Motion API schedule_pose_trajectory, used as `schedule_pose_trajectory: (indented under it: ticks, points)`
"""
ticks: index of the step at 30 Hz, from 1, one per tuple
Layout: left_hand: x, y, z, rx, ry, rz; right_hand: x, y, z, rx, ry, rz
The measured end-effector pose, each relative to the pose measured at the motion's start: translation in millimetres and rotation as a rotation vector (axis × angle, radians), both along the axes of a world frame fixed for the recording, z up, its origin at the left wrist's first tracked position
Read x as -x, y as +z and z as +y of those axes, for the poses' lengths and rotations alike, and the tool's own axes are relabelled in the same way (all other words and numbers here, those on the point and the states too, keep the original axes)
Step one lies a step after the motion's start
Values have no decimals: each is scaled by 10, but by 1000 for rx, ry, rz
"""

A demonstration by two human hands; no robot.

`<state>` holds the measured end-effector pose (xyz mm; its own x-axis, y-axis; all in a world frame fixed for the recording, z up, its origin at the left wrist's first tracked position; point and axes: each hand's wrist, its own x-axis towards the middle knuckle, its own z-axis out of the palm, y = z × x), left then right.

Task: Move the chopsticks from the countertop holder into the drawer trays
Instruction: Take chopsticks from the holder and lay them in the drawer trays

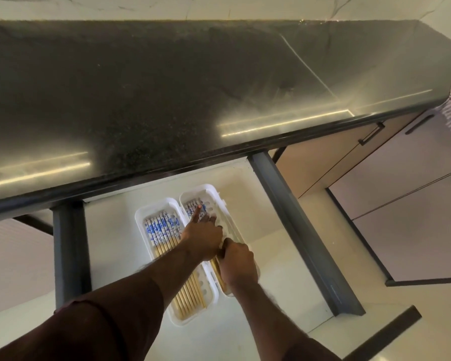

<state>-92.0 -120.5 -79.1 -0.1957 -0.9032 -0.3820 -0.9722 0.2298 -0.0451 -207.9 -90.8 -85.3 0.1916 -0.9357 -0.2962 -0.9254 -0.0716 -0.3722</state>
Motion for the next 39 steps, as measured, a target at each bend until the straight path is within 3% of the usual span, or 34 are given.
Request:
schedule_pose_trajectory:
  ticks: [15, 23, 30, 39]
  points:
    - [-74, 31, -16, 64, 66, 90, -15, 44, 46, 60, -11, -21]
    - [-102, 352, 51, 85, 89, 129, 101, 401, -1, 113, -10, -90]
    - [-47, 1288, 269, 183, 108, 213, 186, 1251, 17, 242, -35, -112]
    - [-525, 2818, 874, 498, 234, 423, -390, 2753, 410, 523, 44, -284]
